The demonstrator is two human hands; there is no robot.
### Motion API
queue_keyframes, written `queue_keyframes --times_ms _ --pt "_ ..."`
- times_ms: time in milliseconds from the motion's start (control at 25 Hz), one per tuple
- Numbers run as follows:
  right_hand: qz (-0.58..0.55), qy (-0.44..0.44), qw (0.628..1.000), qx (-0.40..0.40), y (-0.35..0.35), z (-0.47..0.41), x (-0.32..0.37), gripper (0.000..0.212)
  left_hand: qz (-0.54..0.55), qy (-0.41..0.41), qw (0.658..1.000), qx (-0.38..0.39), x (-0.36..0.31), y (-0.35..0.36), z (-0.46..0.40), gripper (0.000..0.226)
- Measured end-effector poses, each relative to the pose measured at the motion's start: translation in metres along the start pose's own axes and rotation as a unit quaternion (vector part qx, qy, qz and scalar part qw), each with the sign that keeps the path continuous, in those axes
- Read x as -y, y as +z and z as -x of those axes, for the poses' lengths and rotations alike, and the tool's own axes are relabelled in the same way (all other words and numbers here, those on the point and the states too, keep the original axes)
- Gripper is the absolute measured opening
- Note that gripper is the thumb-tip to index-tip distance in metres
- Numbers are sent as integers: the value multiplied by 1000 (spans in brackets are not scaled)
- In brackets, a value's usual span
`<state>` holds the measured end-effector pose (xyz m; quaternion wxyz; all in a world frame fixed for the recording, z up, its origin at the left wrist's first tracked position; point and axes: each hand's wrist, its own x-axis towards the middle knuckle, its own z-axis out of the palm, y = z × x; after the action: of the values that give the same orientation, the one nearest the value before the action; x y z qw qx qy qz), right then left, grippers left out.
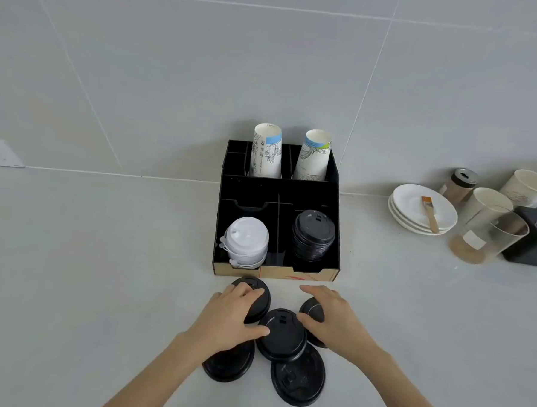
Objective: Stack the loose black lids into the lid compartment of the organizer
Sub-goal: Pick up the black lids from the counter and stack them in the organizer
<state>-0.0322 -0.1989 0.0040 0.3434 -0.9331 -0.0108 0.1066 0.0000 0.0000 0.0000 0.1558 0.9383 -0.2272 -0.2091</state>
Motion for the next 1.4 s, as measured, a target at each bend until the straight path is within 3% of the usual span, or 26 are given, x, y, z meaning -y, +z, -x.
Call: queue_keyframes --times_ms 400,720,1080,1400 --pt "27 20 997 64 26 12 -13 65 -43 -7 998 42 2 30 -4 78" --pt "26 7 998 63 33 11 -15 64 -45 -12 998 48 4 39 -7 75" --pt "-11 -13 999 50 20 12 -13 59 37 0 999 -6 0 32 -7 70" --pt "-41 -44 998 -13 -5 5 -9 54 135 36 986 -88 -11 9 -12 67"
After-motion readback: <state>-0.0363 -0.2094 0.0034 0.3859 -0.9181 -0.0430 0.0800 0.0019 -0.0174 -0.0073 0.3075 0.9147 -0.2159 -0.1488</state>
